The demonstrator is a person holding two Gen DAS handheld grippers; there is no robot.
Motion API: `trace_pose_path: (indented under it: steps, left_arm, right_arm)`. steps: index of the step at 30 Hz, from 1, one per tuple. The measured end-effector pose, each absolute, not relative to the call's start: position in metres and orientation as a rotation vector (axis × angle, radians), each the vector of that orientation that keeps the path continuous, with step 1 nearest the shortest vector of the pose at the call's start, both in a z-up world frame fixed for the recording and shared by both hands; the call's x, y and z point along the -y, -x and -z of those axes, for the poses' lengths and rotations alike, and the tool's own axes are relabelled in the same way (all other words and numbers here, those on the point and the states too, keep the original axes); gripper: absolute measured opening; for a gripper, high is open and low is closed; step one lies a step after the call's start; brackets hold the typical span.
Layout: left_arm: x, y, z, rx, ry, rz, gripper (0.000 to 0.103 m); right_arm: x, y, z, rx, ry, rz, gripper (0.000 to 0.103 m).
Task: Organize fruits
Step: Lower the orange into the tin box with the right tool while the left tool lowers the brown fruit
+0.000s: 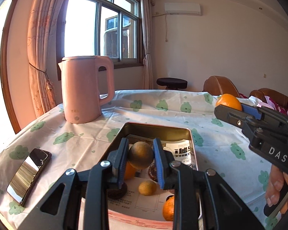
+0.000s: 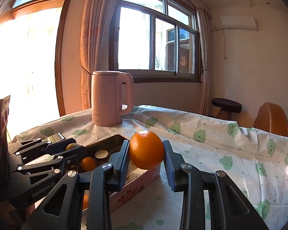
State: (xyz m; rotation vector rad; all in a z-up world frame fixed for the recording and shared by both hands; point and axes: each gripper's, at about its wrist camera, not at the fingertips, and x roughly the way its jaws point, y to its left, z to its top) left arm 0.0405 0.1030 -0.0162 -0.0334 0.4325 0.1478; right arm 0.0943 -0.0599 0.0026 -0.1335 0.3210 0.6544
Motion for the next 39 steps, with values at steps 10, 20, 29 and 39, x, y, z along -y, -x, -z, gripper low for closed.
trace_pose_path:
  steps: [10,20,29,39]
  left_arm:
    - [-0.124,-0.036,0.025,-0.465,0.053,-0.184,0.028]
    - [-0.126,-0.035,0.030,-0.478,0.065,-0.177,0.028]
    - [-0.135,-0.037,0.035,-0.502,0.092,-0.185,0.028]
    - [-0.137,-0.037,0.039,-0.515,0.097,-0.188,0.028]
  right_arm:
    - [0.029,-0.093,0.000,-0.344,0.161,-0.713,0.035]
    - [-0.002,-0.097,0.013,-0.399,0.193,-0.758,0.036]
    - [-0.020,-0.102,0.023,-0.440,0.227,-0.766,0.036]
    - [-0.031,-0.108,0.031,-0.475,0.247,-0.764,0.036]
